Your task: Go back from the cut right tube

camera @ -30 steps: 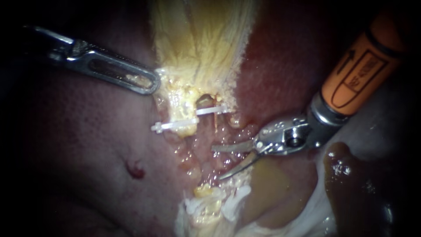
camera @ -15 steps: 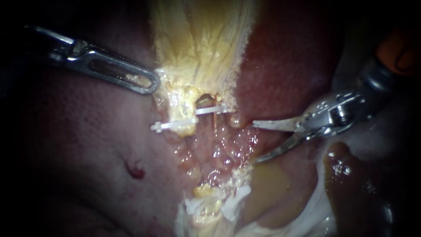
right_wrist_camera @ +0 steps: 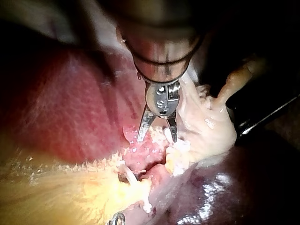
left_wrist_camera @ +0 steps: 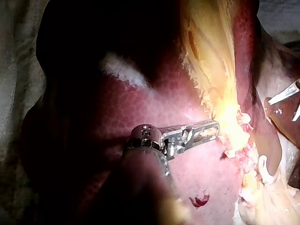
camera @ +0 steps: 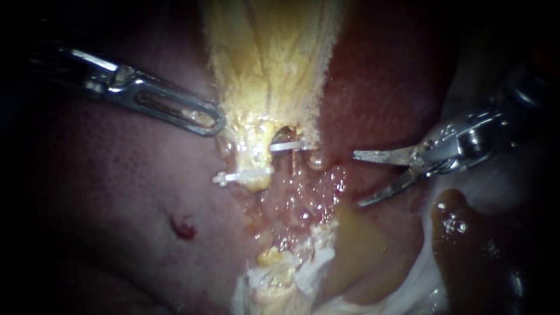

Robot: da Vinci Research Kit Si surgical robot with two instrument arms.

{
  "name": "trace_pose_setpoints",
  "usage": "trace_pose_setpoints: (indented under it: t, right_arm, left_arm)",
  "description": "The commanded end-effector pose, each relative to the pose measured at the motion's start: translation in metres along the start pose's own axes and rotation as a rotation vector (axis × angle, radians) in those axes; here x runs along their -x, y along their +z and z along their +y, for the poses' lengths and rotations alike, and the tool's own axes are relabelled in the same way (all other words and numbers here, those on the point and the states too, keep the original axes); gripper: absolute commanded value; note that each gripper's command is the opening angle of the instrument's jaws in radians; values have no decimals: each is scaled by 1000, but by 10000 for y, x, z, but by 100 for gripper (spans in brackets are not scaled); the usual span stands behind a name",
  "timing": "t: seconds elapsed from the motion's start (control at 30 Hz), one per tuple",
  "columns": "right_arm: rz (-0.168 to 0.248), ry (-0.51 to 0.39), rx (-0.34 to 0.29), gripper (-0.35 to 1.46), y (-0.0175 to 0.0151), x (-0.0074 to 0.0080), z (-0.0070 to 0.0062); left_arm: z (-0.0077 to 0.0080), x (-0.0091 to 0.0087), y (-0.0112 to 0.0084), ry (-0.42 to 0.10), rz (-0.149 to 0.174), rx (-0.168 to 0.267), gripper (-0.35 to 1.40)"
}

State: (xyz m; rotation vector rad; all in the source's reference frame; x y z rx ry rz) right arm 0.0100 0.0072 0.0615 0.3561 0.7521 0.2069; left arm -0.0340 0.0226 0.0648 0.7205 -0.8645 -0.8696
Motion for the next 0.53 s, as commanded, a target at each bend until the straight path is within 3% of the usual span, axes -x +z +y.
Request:
trace_pose_setpoints:
  t: [0.03,0.23,0.53]
  right_arm:
    - [1,0,-1,145,-1,0,1]
    - [1,1,-2,145,-3,-1,1]
    - [1,2,-2,145,-4,-1,2]
  left_arm:
    - [1,0,5,0,0,-1,-35]
    - [14,-5,22,7,5,-6,-35]
    - [17,-5,22,9,6,-8,-35]
